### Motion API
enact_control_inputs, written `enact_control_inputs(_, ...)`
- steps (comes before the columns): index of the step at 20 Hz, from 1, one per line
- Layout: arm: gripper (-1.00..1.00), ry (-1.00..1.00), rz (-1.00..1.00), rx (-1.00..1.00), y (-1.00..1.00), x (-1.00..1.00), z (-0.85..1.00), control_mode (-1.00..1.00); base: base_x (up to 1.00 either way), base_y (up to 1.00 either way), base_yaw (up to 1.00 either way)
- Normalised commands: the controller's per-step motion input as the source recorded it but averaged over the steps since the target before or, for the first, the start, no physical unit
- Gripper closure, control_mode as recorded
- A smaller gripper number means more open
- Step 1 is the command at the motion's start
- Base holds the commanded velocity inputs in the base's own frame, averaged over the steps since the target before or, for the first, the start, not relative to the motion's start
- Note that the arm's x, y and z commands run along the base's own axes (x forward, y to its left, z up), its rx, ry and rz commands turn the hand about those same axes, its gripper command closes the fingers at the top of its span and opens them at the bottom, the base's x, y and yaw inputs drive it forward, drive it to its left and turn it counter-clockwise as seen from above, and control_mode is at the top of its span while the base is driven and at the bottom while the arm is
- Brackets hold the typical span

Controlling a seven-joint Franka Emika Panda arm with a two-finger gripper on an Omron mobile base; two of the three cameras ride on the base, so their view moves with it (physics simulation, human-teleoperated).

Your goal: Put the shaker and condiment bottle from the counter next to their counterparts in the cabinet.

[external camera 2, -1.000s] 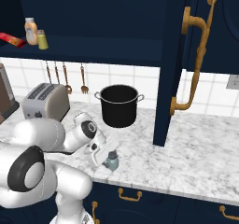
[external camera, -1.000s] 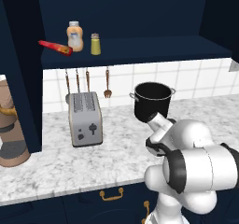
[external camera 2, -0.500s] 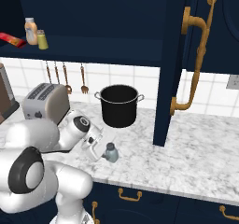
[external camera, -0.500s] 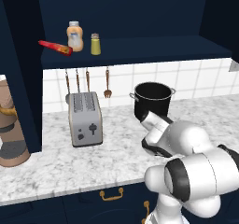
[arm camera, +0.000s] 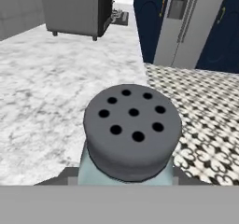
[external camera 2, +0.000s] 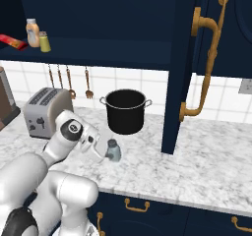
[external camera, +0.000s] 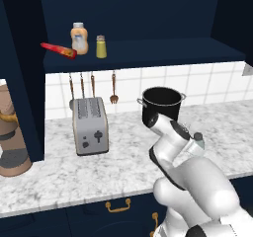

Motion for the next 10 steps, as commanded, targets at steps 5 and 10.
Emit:
enact_control_inputs(5, 1.00, -0.03, 0.28, -0.03, 0.00, -0.53, 0.43, -1.00, 0.00, 0.00, 0.00)
enact_control_inputs(10, 1.00, -0.11, 0.32, -0.03, 0.00, -0.40, 0.51, -1.00, 0.00, 0.00, 0.00)
